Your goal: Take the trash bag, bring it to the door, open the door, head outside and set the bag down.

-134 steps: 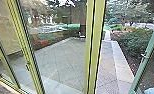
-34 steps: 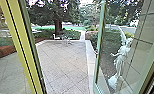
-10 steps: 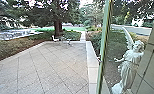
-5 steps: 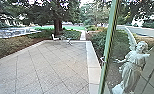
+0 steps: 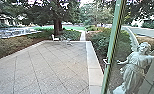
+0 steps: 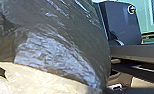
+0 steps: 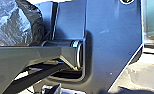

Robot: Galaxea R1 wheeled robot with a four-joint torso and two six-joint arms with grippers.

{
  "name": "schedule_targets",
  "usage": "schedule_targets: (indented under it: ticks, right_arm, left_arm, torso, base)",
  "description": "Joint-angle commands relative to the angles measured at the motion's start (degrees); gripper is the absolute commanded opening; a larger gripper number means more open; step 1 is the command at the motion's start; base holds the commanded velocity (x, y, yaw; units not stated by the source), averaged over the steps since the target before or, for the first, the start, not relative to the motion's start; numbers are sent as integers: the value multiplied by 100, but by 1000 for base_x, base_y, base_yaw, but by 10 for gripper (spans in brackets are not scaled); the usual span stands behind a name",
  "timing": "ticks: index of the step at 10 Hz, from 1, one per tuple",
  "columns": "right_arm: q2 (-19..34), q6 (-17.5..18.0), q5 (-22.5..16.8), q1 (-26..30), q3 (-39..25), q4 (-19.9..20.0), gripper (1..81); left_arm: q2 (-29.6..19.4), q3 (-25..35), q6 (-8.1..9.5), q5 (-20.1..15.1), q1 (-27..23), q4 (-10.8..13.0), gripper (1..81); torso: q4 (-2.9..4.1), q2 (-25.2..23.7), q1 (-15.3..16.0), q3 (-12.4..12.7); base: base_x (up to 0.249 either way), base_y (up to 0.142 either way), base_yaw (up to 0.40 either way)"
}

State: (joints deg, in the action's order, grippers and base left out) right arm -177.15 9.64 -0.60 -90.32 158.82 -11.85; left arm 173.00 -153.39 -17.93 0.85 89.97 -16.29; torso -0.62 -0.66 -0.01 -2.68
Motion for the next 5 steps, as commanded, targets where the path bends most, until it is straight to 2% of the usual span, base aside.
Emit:
schedule_targets:
  ticks: [1,5]
  right_arm:
    - [-33,-6,-301,246,-19,7,811]
    - [-25,-6,-301,246,-19,7,811]
  left_arm:
    - [-10,37,-17,-375,-194,29,10]
    - [-10,37,-17,-375,-194,29,10]
  torso:
    - [0,0,1,0]
    - [0,0,1,0]
  base:
    - [129,0,0]
    - [138,0,0]
